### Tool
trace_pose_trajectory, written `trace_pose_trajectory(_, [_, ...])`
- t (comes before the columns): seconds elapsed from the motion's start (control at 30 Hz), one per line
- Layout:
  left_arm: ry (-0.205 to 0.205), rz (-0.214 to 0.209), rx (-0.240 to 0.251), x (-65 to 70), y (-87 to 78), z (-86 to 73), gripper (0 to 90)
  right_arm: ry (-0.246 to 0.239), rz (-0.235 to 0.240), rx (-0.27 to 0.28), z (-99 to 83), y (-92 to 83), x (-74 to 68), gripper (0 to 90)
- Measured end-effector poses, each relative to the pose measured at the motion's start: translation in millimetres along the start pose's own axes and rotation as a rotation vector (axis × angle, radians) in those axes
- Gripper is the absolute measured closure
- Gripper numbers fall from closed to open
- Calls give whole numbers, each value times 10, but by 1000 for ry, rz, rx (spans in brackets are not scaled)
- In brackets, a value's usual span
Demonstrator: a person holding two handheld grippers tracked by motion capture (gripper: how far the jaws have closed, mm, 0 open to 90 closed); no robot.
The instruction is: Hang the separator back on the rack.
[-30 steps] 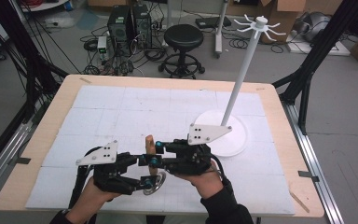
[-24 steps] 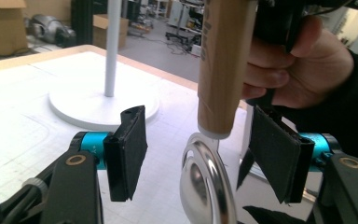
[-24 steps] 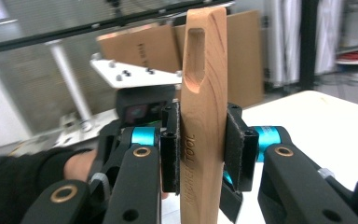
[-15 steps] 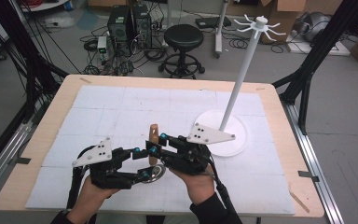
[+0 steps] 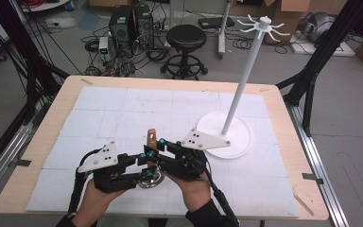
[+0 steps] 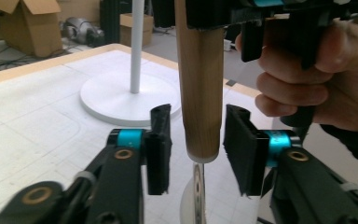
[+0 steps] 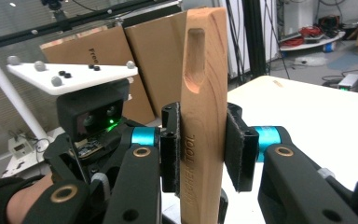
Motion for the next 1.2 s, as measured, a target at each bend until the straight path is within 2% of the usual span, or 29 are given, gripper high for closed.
trace_pose_trajectory(0.13, [4, 6, -7, 9, 5, -6, 714, 4, -3, 7, -13, 10, -8, 699])
trace_pose_trajectory(0.33, [6, 18, -11, 3, -9, 7, 726, 12, -24, 21, -11, 10, -18, 699])
trace_pose_trajectory(0.53, [-2, -2, -13, 10, -24, 18, 730, 47, -11, 33, -3, 4, -32, 678])
trace_pose_trajectory(0.63, [-9, -23, -13, 19, -22, 18, 731, 90, 5, 68, 49, -23, -17, 516])
trace_pose_trajectory(0.7, [-25, -48, 0, 24, -37, 34, 731, 87, 34, 73, 75, -48, -15, 438])
trace_pose_trajectory(0.8, [-42, -93, 27, 28, -70, 66, 731, 36, 113, 78, 124, -115, -14, 339])
trace_pose_trajectory(0.87, [-46, -135, 43, 47, -87, 84, 731, -18, 151, 44, 120, -151, -3, 359])
trace_pose_trajectory(0.93, [-45, -178, 59, 72, -101, 104, 731, -33, 222, 21, 113, -173, -17, 375])
trace_pose_trajectory(0.97, [-47, -190, 66, 81, -104, 110, 731, -37, 268, 8, 108, -180, -31, 380])
trace_pose_trajectory(1.07, [-38, -229, 71, 112, -110, 112, 730, -36, 359, -27, 80, -175, -59, 400])
trace_pose_trajectory(1.2, [-31, -270, 74, 156, -110, 113, 731, -28, 422, -62, 36, -156, -80, 526])
Point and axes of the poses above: each handheld gripper's, and its own axes: y roughly forward along the jaws, z roughly out of its top, x roughly to its right, the point moved 8 cm from there along y, roughly forward along the jaws, and after that the axes turned 4 degrees about y, right-handed, at the moved point
